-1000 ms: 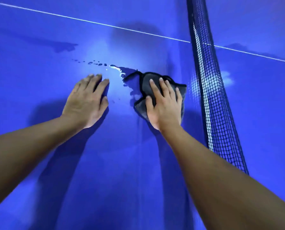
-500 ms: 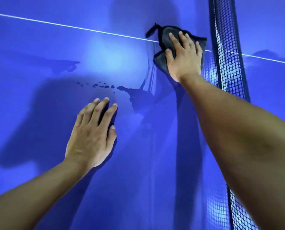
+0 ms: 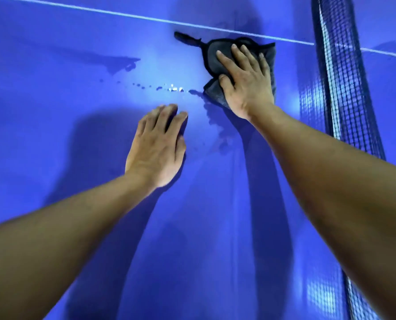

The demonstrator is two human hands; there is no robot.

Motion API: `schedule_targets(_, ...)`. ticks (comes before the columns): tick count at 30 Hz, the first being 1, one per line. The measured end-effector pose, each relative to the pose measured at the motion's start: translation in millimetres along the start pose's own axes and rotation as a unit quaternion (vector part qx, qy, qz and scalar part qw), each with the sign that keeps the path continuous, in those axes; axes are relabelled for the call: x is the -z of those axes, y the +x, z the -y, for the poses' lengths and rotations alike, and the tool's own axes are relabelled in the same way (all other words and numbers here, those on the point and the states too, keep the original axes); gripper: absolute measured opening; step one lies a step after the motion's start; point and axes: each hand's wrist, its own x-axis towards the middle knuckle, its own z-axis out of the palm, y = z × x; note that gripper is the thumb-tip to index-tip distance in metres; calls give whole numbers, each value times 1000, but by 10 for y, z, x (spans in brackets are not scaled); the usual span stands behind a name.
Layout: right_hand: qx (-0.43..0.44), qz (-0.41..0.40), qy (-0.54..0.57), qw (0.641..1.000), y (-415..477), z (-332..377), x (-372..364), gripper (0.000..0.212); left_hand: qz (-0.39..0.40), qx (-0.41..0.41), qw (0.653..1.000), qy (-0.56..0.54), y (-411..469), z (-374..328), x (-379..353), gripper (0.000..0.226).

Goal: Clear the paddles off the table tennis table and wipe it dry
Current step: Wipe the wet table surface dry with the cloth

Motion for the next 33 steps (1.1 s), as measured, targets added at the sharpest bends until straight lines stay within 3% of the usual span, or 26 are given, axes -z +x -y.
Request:
schedule_targets(5, 5, 1, -4, 1000, -679, 347, -35, 58, -22, 3, 999, -28, -31, 25, 39, 51)
schedule_targets(11, 18, -7, 14, 1000, -1719, 670, -102, 58, -2, 62, 998, -30, -484, -4, 160, 61)
schedule_targets(23, -3, -17, 34, 999, -3802, 1303, -210, 59, -51, 105, 992, -39, -3170, -344, 170, 44)
schedule_targets(33, 23, -26, 48, 998, -5498, 1994, -251, 56, 7, 153, 987, -49, -4588, -627, 120, 54)
